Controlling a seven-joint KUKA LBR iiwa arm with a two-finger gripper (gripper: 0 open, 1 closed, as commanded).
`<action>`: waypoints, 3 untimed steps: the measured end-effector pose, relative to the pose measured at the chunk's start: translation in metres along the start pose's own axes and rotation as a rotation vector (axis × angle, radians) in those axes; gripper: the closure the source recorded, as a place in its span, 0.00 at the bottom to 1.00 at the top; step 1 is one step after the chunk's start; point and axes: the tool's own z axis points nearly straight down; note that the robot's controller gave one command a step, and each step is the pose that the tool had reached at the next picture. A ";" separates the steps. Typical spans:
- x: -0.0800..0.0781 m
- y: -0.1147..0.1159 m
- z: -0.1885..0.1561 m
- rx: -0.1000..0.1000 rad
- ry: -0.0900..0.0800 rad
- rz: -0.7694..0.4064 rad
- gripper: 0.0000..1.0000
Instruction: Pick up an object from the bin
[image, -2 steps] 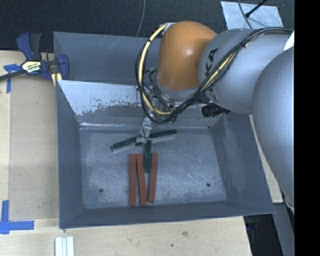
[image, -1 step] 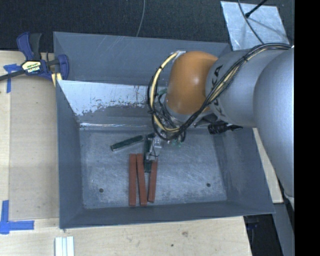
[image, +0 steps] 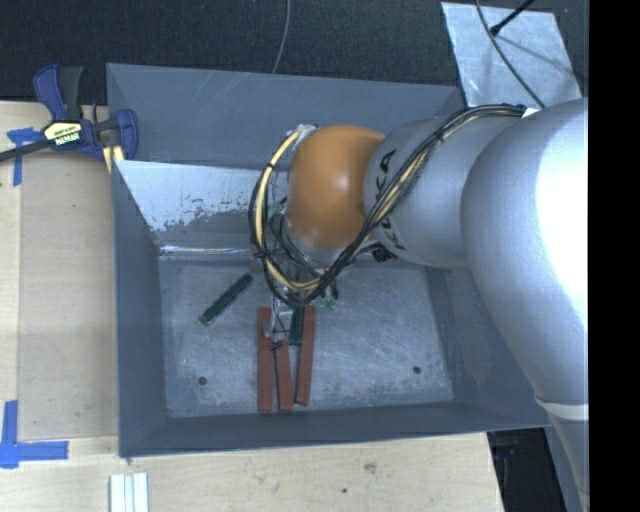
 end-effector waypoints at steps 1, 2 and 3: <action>-0.025 -0.024 0.005 0.003 -0.005 -0.060 1.00; -0.024 -0.025 0.006 0.004 -0.003 -0.059 0.00; -0.024 -0.024 0.005 0.003 -0.002 -0.059 1.00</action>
Offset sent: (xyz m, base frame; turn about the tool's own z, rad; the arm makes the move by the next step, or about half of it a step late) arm 0.0000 0.0000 0.0000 0.0000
